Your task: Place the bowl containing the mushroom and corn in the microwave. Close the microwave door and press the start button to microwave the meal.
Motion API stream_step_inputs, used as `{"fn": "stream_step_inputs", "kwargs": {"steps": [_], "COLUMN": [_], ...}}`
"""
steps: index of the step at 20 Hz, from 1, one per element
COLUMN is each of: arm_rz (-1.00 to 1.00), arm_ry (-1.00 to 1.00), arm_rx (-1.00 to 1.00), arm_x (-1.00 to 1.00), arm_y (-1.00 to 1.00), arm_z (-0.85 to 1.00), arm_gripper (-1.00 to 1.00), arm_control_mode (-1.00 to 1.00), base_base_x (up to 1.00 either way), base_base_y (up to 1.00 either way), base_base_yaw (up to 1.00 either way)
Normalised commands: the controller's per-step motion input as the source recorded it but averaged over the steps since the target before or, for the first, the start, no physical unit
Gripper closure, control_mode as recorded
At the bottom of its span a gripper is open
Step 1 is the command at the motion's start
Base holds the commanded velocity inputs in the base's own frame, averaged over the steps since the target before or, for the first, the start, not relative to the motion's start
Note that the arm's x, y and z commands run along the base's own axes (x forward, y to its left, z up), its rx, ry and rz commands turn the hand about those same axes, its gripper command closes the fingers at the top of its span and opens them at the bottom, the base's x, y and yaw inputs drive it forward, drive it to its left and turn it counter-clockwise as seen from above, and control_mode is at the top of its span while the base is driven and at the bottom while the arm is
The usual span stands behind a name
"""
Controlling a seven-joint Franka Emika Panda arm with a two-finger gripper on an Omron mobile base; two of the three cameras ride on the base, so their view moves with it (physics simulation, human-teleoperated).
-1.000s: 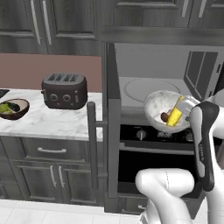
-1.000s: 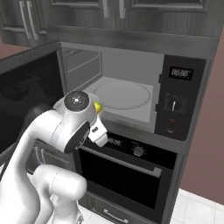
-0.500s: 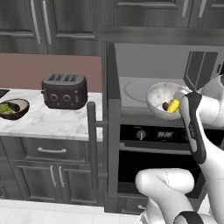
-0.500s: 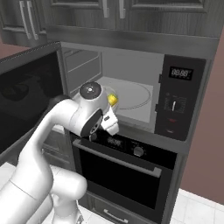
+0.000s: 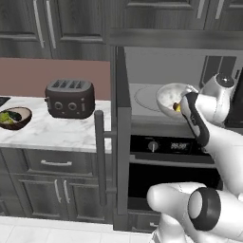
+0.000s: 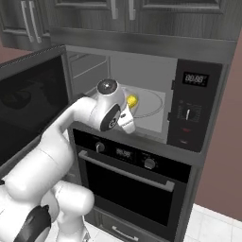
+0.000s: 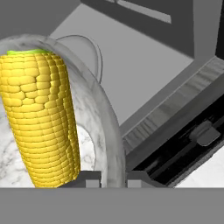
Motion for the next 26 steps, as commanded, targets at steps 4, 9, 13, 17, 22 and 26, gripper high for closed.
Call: {"fn": "stream_step_inputs", "kwargs": {"steps": [4,9,13,17,22,26], "arm_rz": [0.0,0.0,0.0,0.0,-0.07,-0.1], "arm_ry": [0.05,0.01,0.0,0.0,0.0,-0.02], "arm_rx": [0.04,0.04,0.0,0.0,0.0,-0.02], "arm_x": [0.59,0.67,0.62,0.53,0.39,0.26], "arm_y": [-0.01,-0.06,-0.1,-0.06,0.01,0.16], "arm_z": [0.0,0.0,-0.17,-0.23,-0.27,-0.29], "arm_gripper": [1.0,1.0,1.0,1.0,-1.0,-1.0], "arm_control_mode": [-1.0,-1.0,-1.0,-1.0,-1.0,-1.0], "base_base_x": [0.0,0.0,0.0,0.0,0.0,0.0], "base_base_y": [0.0,0.0,0.0,0.0,0.0,0.0], "base_base_yaw": [0.0,0.0,0.0,0.0,0.0,0.0]}}
